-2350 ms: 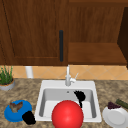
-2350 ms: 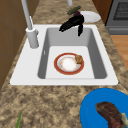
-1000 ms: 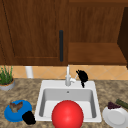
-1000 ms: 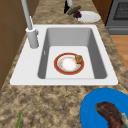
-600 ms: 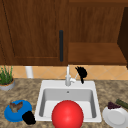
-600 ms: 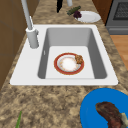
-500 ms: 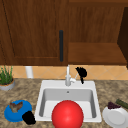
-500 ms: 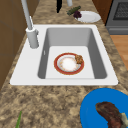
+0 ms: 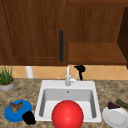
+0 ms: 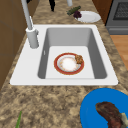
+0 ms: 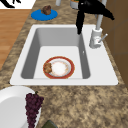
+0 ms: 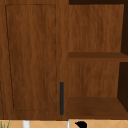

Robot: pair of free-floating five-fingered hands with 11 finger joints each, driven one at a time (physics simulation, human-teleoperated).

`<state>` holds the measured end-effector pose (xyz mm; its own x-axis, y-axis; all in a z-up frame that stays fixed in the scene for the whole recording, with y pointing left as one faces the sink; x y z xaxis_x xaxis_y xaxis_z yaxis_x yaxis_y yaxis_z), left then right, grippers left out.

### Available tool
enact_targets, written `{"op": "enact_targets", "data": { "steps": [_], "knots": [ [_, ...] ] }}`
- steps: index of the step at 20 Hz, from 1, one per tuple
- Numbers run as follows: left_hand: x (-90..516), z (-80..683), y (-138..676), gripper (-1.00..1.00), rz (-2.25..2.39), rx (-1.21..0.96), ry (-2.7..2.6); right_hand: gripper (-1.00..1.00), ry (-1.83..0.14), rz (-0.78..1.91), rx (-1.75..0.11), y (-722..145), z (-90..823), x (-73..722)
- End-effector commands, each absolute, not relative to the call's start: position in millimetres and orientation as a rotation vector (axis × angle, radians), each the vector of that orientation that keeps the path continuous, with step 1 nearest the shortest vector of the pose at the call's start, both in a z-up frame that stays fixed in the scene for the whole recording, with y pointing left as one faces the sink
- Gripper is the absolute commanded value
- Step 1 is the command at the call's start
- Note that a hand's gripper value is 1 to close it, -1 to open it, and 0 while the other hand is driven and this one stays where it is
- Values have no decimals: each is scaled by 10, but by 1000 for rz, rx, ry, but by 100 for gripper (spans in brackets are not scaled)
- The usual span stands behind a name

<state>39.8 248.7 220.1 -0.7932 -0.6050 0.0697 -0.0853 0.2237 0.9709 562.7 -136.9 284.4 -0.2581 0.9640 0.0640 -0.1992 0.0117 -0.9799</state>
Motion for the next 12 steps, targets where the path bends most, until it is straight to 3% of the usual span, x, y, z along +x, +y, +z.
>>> {"op": "enact_targets", "data": {
  "steps": [1,12],
  "knots": [
    [398,2201,2487,0,-1597,635,-2068,-100,-1172,1540,-842,-1370,2835,5804],
    [398,2201,2487,0,-1597,635,-2068,-100,-961,1602,-693,-1259,2747,6138]
  ]
}}
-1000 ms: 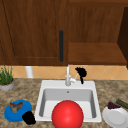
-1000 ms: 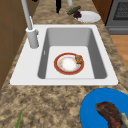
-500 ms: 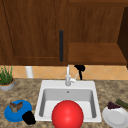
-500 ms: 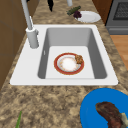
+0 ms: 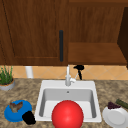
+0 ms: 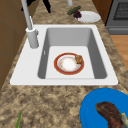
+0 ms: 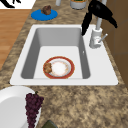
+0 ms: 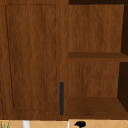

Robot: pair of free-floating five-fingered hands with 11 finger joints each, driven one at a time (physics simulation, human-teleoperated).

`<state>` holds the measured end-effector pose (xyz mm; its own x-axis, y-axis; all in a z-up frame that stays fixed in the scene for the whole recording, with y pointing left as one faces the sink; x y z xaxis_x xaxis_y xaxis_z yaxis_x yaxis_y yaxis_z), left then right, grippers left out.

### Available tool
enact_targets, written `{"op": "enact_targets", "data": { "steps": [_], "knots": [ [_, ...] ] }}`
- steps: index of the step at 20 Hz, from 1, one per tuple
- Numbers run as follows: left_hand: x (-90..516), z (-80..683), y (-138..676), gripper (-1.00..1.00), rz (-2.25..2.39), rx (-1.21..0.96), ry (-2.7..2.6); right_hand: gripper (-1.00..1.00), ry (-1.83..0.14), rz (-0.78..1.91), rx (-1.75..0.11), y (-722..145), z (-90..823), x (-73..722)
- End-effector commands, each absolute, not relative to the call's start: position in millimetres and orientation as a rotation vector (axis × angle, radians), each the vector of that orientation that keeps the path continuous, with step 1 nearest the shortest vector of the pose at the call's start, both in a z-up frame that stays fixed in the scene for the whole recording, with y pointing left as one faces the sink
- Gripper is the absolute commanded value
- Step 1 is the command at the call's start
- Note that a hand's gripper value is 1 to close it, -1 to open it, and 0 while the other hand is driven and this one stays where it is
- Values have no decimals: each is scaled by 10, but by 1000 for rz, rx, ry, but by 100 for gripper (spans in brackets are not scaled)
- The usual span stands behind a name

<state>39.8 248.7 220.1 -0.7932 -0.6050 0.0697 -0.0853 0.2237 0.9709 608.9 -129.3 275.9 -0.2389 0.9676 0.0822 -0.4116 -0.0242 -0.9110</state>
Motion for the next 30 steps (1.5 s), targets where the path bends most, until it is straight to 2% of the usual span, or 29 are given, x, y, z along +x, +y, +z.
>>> {"op": "enact_targets", "data": {
  "steps": [1,15,20,21,28,30],
  "knots": [
    [398,2201,2487,0,-1597,635,-2068,-100,-937,1611,-673,-1255,2743,6158],
    [398,2201,2487,0,-1597,635,-2068,-100,-600,1670,-373,-1214,2512,6571],
    [398,2201,2487,0,-1597,635,-2068,-100,-554,1670,-312,-1204,2348,6774],
    [398,2201,2487,0,-1597,635,-2068,100,-541,1664,-296,-1184,2311,6816],
    [398,2201,2487,0,-1597,635,-2068,100,-649,1647,-357,-1206,1874,6751],
    [398,2201,2487,0,-1597,635,-2068,100,-741,1610,-394,-1261,1892,6746]
  ]
}}
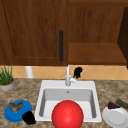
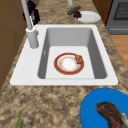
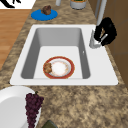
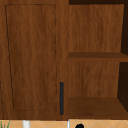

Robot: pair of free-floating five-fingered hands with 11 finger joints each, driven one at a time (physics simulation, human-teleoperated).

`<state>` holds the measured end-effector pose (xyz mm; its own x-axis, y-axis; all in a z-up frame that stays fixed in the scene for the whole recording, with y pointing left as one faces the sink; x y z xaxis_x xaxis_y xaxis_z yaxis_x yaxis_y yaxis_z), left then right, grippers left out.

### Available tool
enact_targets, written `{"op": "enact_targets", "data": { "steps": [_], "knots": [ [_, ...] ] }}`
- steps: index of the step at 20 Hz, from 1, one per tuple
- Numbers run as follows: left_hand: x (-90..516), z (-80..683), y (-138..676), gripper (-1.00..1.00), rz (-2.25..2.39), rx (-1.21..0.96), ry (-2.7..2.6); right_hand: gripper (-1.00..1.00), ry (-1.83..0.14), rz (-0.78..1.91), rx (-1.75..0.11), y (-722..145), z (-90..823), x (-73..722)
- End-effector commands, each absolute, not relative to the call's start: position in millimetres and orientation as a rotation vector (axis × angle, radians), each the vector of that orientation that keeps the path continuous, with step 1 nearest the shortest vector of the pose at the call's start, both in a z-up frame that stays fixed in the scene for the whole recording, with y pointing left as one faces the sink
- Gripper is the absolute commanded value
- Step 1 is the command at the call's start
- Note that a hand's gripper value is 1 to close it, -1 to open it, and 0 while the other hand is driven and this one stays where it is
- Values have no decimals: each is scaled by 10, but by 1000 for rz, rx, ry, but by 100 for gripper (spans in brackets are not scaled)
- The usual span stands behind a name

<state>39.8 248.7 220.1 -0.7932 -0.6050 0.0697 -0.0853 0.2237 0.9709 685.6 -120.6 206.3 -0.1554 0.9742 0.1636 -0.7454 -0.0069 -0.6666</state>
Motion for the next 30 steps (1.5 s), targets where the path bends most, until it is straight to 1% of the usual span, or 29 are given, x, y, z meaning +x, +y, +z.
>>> {"op": "enact_targets", "data": {
  "steps": [1,3,5,10,12,14,18,30],
  "knots": [
    [398,2201,2487,0,-1597,635,-2068,100,-755,1605,-397,-1255,1941,6760],
    [398,2201,2487,0,-1597,635,-2068,100,-797,1590,-420,-1229,1997,6811],
    [398,2201,2487,0,-1597,635,-2068,100,-823,1568,-401,-1113,2050,6821],
    [398,2201,2487,0,-1597,635,-2068,100,-786,1625,-423,-982,2053,6784],
    [398,2201,2487,0,-1597,635,-2068,100,-733,1647,-426,-926,2052,6791],
    [398,2201,2487,0,-1597,635,-2068,100,-725,1651,-486,-859,1982,6803],
    [398,2201,2487,0,-1597,635,-2068,100,-656,1643,-542,-752,1956,6857],
    [398,2201,2487,0,-1597,635,-2068,100,-443,1598,-603,-578,2004,6945]
  ]
}}
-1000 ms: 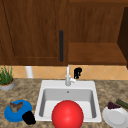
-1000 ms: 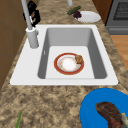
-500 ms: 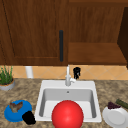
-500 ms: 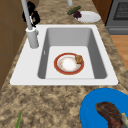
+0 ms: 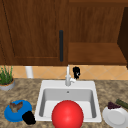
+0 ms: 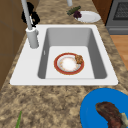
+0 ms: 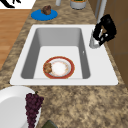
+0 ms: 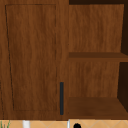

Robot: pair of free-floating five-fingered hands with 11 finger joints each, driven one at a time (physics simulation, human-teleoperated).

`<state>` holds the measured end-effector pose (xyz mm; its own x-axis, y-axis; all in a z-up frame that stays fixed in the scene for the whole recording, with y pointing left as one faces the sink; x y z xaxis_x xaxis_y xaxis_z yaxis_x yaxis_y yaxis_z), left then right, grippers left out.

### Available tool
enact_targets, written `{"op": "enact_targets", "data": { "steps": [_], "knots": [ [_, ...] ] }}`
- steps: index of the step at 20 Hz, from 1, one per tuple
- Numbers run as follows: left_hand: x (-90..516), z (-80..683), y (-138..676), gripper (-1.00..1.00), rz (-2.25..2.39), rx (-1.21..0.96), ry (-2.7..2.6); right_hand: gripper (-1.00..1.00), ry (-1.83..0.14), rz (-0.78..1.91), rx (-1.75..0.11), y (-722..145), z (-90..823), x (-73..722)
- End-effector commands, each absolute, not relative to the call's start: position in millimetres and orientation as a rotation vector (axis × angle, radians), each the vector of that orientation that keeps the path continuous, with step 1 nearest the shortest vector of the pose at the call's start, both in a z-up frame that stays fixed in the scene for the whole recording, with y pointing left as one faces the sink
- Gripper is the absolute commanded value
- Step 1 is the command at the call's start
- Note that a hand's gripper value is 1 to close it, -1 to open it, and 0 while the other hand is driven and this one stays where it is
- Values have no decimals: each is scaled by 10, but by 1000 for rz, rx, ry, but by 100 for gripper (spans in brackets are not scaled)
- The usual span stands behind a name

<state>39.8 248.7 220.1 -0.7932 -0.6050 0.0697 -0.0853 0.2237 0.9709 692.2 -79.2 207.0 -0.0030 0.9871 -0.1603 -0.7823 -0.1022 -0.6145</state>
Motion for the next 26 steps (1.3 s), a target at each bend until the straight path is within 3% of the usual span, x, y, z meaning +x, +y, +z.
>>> {"op": "enact_targets", "data": {
  "steps": [1,26],
  "knots": [
    [398,2201,2487,0,-1597,635,-2068,100,-429,1595,-606,-567,2011,6953],
    [398,2201,2487,0,-1597,635,-2068,100,-51,1453,-897,-84,1823,7039]
  ]
}}
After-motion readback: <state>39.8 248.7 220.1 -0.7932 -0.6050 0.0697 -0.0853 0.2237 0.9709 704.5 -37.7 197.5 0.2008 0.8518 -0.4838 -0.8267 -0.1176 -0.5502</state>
